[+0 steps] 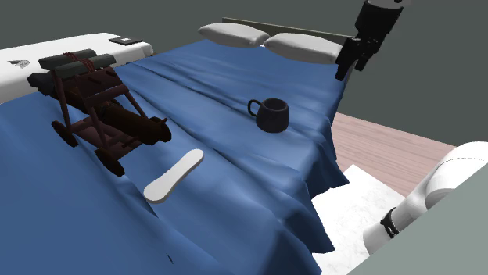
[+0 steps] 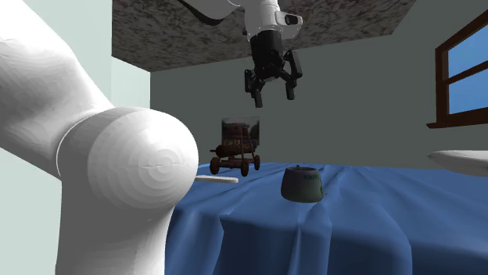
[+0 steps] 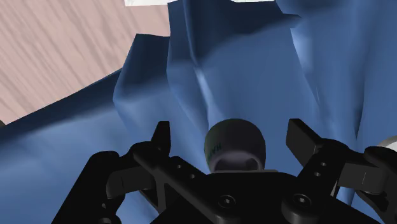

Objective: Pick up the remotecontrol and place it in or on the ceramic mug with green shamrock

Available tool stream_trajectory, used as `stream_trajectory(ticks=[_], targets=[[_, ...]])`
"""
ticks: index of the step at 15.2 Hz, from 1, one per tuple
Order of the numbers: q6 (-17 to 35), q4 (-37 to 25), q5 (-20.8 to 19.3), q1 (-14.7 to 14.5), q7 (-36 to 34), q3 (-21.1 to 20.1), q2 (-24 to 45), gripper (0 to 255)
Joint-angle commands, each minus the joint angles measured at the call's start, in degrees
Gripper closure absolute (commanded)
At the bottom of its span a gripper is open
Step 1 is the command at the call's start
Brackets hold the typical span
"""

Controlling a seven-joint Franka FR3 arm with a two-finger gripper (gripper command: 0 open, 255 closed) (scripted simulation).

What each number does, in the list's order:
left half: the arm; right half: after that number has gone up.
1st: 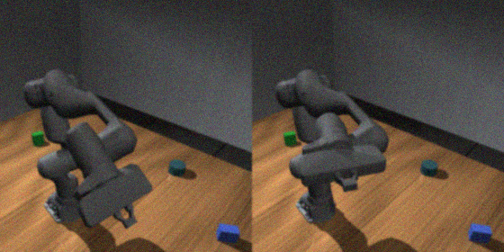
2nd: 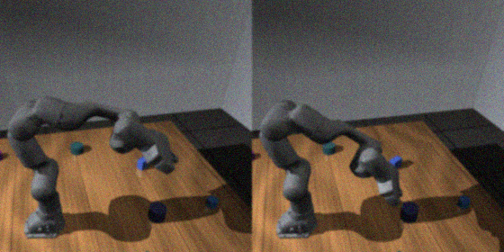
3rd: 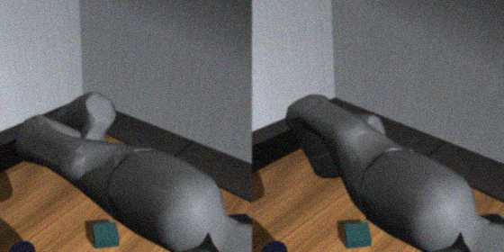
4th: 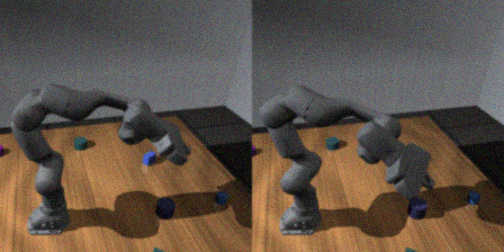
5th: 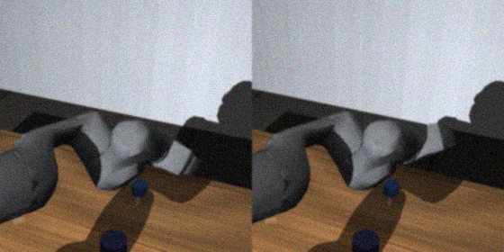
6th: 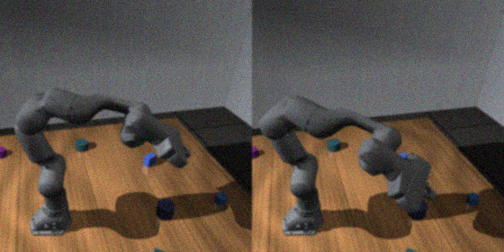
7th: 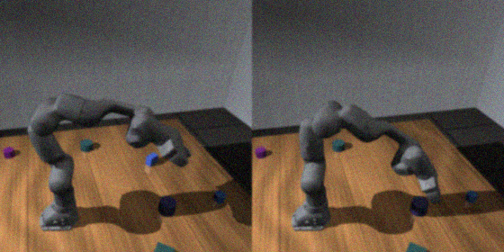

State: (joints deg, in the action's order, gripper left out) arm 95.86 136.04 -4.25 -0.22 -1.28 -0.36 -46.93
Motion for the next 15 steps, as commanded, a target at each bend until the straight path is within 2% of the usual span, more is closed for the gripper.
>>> stream_trajectory(ticks=[1, 8, 15], targets=[[0.0, 0.0, 0.0, 0.0, 0.0, 0.0, 0.0, 0], [3.75, 4.8, 7.12, -0.29, -17.31, -10.18, 0.39, 0], [9.3, 4.73, 13.65, 0.03, -34.59, -20.94, 6.5, 0]])
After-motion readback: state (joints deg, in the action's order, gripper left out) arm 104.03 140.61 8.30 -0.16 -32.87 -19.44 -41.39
